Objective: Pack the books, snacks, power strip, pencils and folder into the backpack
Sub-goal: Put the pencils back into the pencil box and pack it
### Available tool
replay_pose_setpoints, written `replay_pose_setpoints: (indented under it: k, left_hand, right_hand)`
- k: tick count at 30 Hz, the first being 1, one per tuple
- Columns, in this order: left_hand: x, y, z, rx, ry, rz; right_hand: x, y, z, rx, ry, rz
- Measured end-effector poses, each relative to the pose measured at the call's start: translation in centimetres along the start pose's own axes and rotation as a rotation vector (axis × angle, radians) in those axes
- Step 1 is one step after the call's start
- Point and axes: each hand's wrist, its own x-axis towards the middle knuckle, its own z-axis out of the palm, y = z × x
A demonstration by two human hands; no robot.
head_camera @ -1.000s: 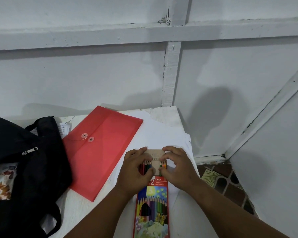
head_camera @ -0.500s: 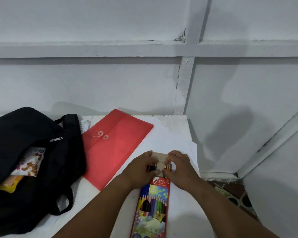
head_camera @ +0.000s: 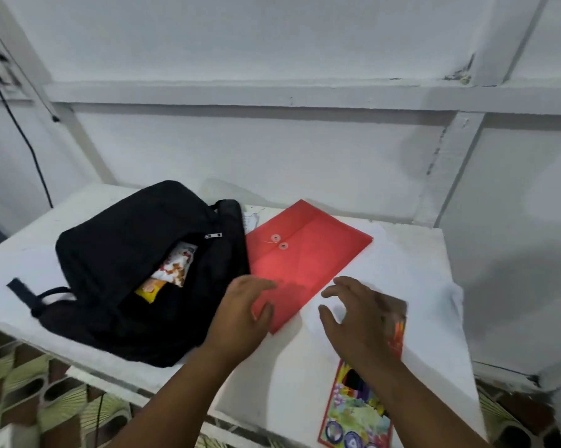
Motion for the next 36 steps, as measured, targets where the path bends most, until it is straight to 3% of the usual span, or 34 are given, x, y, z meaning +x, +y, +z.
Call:
replay_pose_setpoints:
  k: [5,11,14,18,20,22,24,29,36]
  left_hand:
    - [-0.6,-4.6,-5.4,0.185,0.179,0.02]
    - [-0.7,-10.8,-12.7,0.336,0.17,-0.105]
    - [-0.9,-14.8,-16.2,0.308,0.197,-0.271]
    - [-1.7,-19.5,-19.0,0.139,0.233,-0.673]
    - [-2.2,-21.0,-19.8,-0.068,0.239,-0.841]
    - [-2.5,-21.7,-20.0,-0.373,0.273,-0.907]
    - [-2.6,-22.0,-19.8,-0.6,0.287,-0.929]
    - [-2.1,-22.9,-19.5,-0.699,0.291,-0.966]
    - [-1.5,-23.2,-20.1,-0.735,0.335,-1.025]
  right_hand:
    - [-0.5,-4.2,4.7,0.121,-0.197,0.0]
    - [0.8,-11.4,10.8,0.31,-0.282,0.297]
    - [1.6,-14.1,13.7,0.413,-0.225,0.463]
    - [3.7,-15.4,15.7,0.423,-0.061,0.609]
    - [4.9,-16.2,15.8,0.354,-0.075,0.606]
    - [6.3,-17.3,15.5,0.196,-0.134,0.562]
    - [7.8,-18.1,15.4,0.197,-0.121,0.529]
    - [11.2,-19.7,15.6,0.408,-0.15,0.556]
    - [16.8,-20.5,17.4,0.13,-0.352,0.222]
